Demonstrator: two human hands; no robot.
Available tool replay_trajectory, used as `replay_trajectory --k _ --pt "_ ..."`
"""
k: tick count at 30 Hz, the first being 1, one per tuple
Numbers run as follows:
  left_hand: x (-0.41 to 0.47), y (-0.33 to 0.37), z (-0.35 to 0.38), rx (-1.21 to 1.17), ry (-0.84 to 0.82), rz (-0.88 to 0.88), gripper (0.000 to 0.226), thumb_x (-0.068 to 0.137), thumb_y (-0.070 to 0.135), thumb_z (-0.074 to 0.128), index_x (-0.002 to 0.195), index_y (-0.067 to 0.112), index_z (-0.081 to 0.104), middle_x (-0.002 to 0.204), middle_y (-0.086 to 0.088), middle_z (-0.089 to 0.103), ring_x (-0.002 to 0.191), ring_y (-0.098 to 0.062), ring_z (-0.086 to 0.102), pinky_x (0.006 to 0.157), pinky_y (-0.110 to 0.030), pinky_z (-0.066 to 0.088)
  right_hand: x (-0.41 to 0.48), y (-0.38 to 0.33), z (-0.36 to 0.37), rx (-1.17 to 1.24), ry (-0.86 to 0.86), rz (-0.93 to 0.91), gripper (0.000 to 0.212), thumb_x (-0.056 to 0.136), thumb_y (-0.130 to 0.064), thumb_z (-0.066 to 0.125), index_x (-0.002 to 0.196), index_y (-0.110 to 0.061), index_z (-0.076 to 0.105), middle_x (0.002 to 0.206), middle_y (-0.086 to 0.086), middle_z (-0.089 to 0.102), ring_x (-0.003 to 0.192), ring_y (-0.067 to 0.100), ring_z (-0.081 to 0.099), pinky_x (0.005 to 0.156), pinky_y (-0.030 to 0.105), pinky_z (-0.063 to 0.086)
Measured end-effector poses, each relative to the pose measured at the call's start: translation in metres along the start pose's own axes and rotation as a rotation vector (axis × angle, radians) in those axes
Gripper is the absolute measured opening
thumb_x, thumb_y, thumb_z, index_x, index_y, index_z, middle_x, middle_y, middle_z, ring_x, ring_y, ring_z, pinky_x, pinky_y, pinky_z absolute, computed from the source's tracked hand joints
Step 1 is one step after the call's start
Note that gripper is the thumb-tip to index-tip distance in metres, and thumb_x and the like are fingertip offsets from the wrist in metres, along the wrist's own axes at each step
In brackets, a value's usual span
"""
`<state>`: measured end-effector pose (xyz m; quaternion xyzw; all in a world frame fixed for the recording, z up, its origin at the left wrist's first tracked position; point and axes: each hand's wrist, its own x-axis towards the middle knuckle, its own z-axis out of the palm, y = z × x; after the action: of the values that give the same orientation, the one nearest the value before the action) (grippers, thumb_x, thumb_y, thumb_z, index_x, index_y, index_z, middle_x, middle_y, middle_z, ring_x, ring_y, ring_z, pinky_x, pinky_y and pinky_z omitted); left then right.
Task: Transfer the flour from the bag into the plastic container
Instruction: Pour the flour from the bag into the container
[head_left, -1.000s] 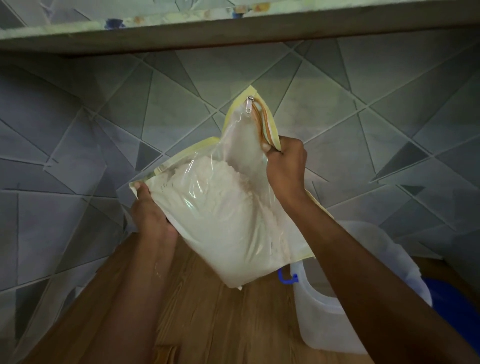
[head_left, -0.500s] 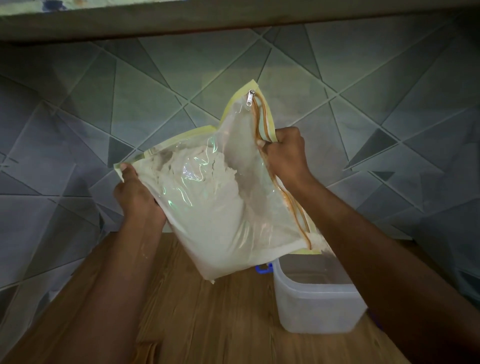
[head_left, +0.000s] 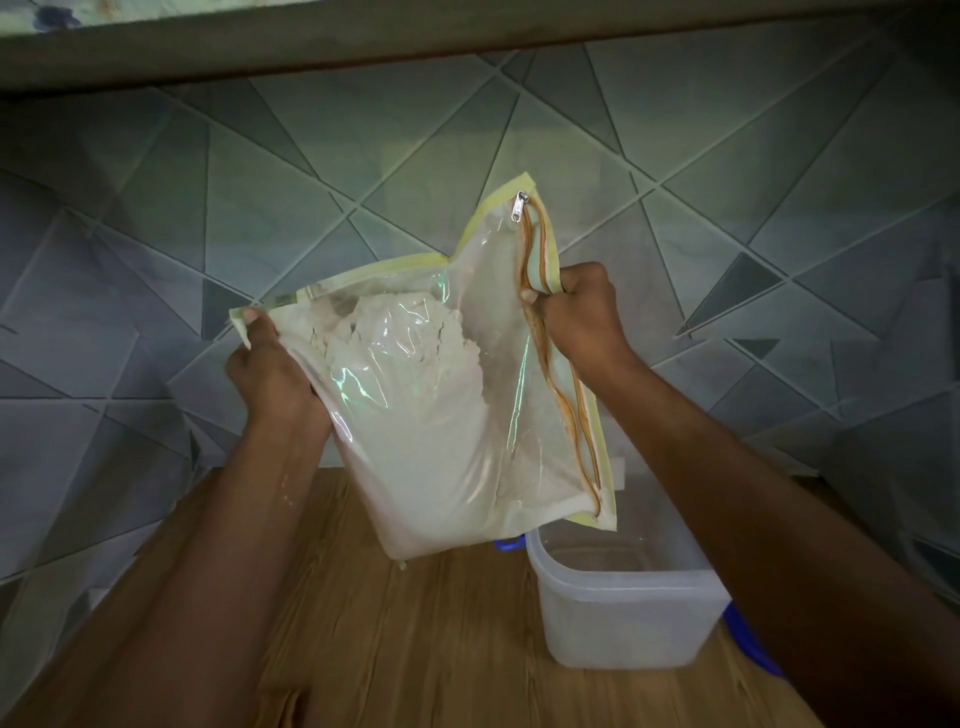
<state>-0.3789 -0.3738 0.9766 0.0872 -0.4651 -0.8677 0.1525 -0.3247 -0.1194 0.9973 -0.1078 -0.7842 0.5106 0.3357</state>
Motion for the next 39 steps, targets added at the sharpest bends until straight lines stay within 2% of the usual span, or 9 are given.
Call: replay_trajectory --k 3,6,13,18,23,26,31,35,39 --pt "-0.006 0.0 0.008 -0.002 -0.016 0.017 0.031 0.102 0.04 0.053 0.107 0.01 0.06 0.102 -0.006 0.072 0.083 -0.018 0.075 0.077 -0.04 0.064 0.001 0.004 -0.007 -0.001 0.001 -0.007 0.01 0.084 -0.017 0.074 0.082 -0.008 0.078 0.085 0.014 0.075 0.081 0.025 0.072 0.08 0.044 0.06" --pt "-0.012 0.0 0.017 0.009 -0.002 0.033 0.029 0.101 0.042 0.055 0.103 0.013 0.059 0.104 -0.007 0.072 0.091 -0.022 0.075 0.082 -0.044 0.063 0.002 0.011 -0.016 -0.001 -0.015 -0.001 0.011 0.084 -0.017 0.073 0.084 -0.008 0.078 0.086 0.013 0.076 0.082 0.024 0.072 0.083 0.046 0.06" --pt "-0.023 -0.002 0.035 0.028 -0.025 0.069 0.022 0.102 0.04 0.053 0.087 0.024 0.052 0.094 -0.002 0.069 0.088 -0.018 0.072 0.09 -0.044 0.06 0.005 0.021 -0.035 0.037 -0.023 0.036 0.008 0.086 -0.015 0.071 0.087 -0.011 0.078 0.088 0.009 0.076 0.084 0.021 0.072 0.085 0.043 0.06" --pt "-0.022 -0.001 0.046 0.072 -0.026 0.087 0.021 0.101 0.043 0.055 0.092 0.024 0.051 0.102 -0.003 0.068 0.098 -0.022 0.072 0.093 -0.045 0.059 0.006 0.025 -0.045 0.039 -0.012 0.043 0.008 0.086 -0.014 0.071 0.09 -0.01 0.078 0.091 0.01 0.076 0.086 0.019 0.071 0.084 0.037 0.059" --pt "-0.018 -0.001 0.052 0.088 -0.019 0.092 0.032 0.098 0.048 0.057 0.111 0.019 0.049 0.117 -0.009 0.067 0.103 -0.023 0.071 0.094 -0.047 0.058 0.008 0.033 -0.05 0.079 -0.011 0.079 0.004 0.084 -0.015 0.074 0.082 -0.013 0.077 0.084 0.005 0.074 0.084 0.02 0.072 0.076 0.033 0.057" --pt "-0.017 0.0 0.054 0.107 -0.02 0.101 0.03 0.097 0.047 0.058 0.105 0.02 0.051 0.116 -0.011 0.068 0.102 -0.025 0.072 0.093 -0.047 0.058 0.01 0.037 -0.052 0.095 -0.016 0.103 0.008 0.078 -0.018 0.075 0.083 -0.013 0.079 0.085 0.007 0.076 0.085 0.021 0.073 0.082 0.04 0.06" --pt "-0.021 0.0 0.059 0.141 0.001 0.097 0.027 0.099 0.047 0.055 0.102 0.021 0.048 0.117 -0.01 0.067 0.103 -0.023 0.07 0.094 -0.046 0.058 0.009 0.037 -0.058 0.092 -0.007 0.094 0.009 0.082 -0.016 0.077 0.09 -0.014 0.079 0.087 0.002 0.075 0.086 0.015 0.071 0.082 0.03 0.057" --pt "-0.025 -0.002 0.064 0.14 0.013 0.106 0.025 0.101 0.044 0.052 0.103 0.019 0.047 0.118 -0.01 0.066 0.103 -0.022 0.07 0.095 -0.044 0.058 0.011 0.04 -0.061 0.09 -0.004 0.117 0.013 0.081 -0.017 0.079 0.094 -0.013 0.079 0.092 0.002 0.076 0.089 0.017 0.071 0.084 0.032 0.058" --pt "-0.023 0.0 0.066 0.146 0.008 0.103 0.024 0.099 0.046 0.055 0.094 0.024 0.047 0.116 -0.01 0.067 0.101 -0.024 0.072 0.093 -0.047 0.059 0.013 0.043 -0.063 0.086 -0.016 0.129 0.017 0.081 -0.017 0.078 0.098 -0.013 0.078 0.093 0.0 0.076 0.089 0.016 0.071 0.087 0.034 0.058"
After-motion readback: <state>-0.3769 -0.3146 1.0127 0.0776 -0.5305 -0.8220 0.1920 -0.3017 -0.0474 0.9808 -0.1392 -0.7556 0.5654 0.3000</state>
